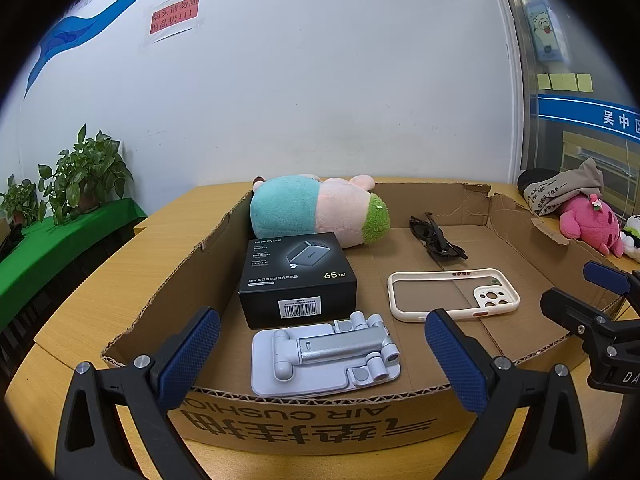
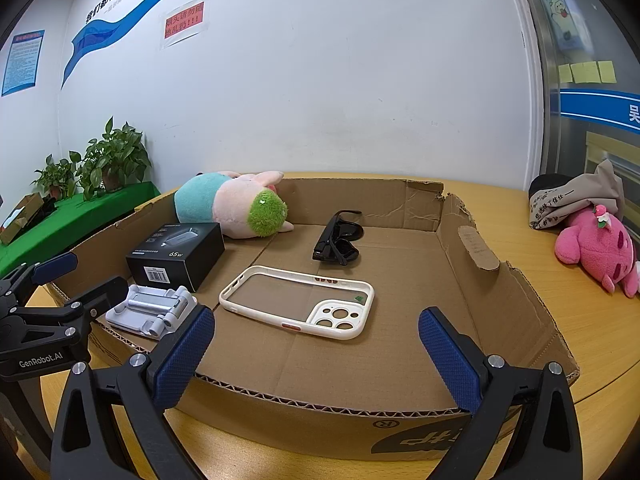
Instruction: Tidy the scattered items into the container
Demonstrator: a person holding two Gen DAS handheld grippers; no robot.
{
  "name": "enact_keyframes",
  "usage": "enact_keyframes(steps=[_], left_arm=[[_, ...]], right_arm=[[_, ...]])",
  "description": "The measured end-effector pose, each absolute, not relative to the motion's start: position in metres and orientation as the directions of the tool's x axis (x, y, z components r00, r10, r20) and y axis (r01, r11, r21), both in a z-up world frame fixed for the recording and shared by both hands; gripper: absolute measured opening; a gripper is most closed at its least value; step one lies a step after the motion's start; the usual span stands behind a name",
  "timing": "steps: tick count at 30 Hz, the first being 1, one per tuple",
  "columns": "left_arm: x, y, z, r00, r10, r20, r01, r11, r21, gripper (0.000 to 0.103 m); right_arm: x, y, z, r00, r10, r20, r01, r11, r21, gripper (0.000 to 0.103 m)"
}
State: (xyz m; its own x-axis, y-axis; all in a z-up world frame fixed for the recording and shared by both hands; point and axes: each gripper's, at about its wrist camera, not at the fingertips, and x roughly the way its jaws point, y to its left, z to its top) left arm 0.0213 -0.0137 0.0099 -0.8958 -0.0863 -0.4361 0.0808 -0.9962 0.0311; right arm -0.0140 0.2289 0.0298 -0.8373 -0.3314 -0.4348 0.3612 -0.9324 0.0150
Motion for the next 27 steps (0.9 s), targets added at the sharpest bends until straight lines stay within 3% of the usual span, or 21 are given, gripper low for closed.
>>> enact_keyframes(steps=[27], left_arm=[[0.0193, -0.0131, 0.0098, -0.894, -0.091, -0.438, 0.088, -0.996, 0.028, 0.102]], right_arm=[[-0.0138, 0.2292, 0.0296, -0.837, -0.331, -0.435, 0.361, -0.933, 0.015, 0.103]])
